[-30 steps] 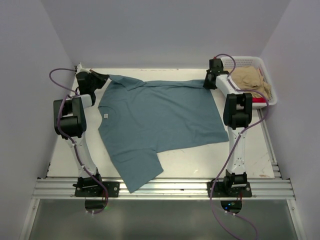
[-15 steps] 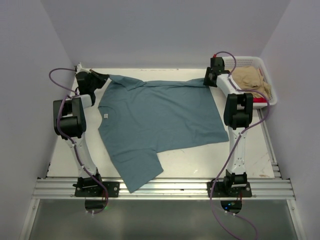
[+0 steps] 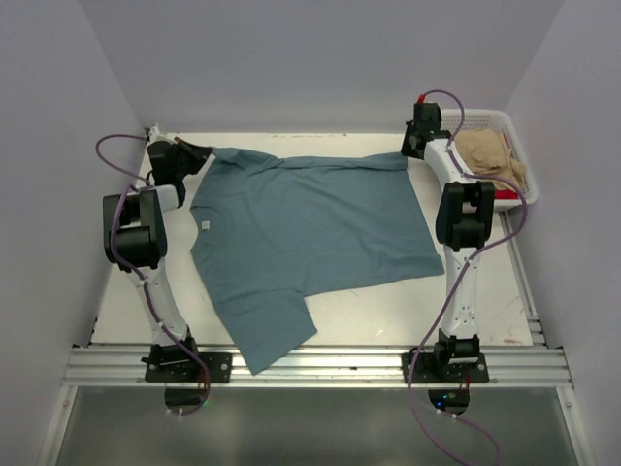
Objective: Fold and stack the t-shirts
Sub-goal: Fold the tshirt
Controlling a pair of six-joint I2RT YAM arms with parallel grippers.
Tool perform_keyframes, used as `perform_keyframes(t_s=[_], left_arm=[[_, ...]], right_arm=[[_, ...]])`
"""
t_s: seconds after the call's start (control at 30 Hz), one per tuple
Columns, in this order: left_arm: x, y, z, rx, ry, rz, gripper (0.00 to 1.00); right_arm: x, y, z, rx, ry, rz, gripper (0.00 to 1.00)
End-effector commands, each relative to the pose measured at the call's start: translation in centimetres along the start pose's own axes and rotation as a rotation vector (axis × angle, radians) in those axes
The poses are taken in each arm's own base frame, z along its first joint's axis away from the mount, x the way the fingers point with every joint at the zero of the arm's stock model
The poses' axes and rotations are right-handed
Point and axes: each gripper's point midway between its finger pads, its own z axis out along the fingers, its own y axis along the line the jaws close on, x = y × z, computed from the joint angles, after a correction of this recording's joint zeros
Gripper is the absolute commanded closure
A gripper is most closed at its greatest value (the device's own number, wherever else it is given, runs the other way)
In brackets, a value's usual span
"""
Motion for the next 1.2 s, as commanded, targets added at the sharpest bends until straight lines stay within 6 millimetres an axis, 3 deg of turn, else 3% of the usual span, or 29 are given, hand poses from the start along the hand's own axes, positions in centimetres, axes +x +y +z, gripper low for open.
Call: perform_keyframes(t_s=[0.0,0.1,0.2,0.23,0.33,0.47,0.67,0.8,0.97,1.17], left_arm=[[-2.5,-2.9,-1.0,0.074,-0.057,0.069,1.0],[-2.5,-2.9,-1.1,0.073,-0.058,0.07,1.0],[-2.4,-2.9,-1.1,0.074,-0.055,0.068,1.0],[-2.4,-2.9,-1.1,0.075,-0.054,0.067,1.0],[-2.3,-3.0,-1.2,0.077,-0.052,0.068,1.0],[-2.3,-2.8,-1.2,0.075,-0.052,0.068,1.0],[-2.1,-2.7,-1.1,0.075,-0.047,0.064,1.0],[-1.9,-2.6,-1.1,0.075,-0.045,0.062,1.0],[-2.0,-2.6,-1.1,0.074,-0.047,0.065,1.0],[-1.9,-2.6,-1.2,0.073,-0.046,0.064,1.0]], right_arm=[[-2.5,0.0,-0.9,-0.012,-0.06,0.006,0.86],[-2.1,-0.1,-0.8,-0.011,-0.055,0.01,0.9],[-1.7,-0.4,-0.7,-0.006,-0.05,0.01,0.79],[-1.6,-0.4,-0.7,-0.004,-0.048,0.01,0.69],[-1.2,-0.6,-0.4,-0.002,-0.035,0.012,0.56],[-0.8,-0.7,-0.2,-0.007,-0.023,0.017,0.52],[0.7,-0.3,0.1,-0.037,0.007,0.044,0.63],[2.5,0.2,0.6,-0.067,0.036,0.073,0.63],[2.7,0.5,0.8,-0.086,0.038,0.073,0.64],[2.0,0.7,0.4,-0.094,0.024,0.073,0.88]])
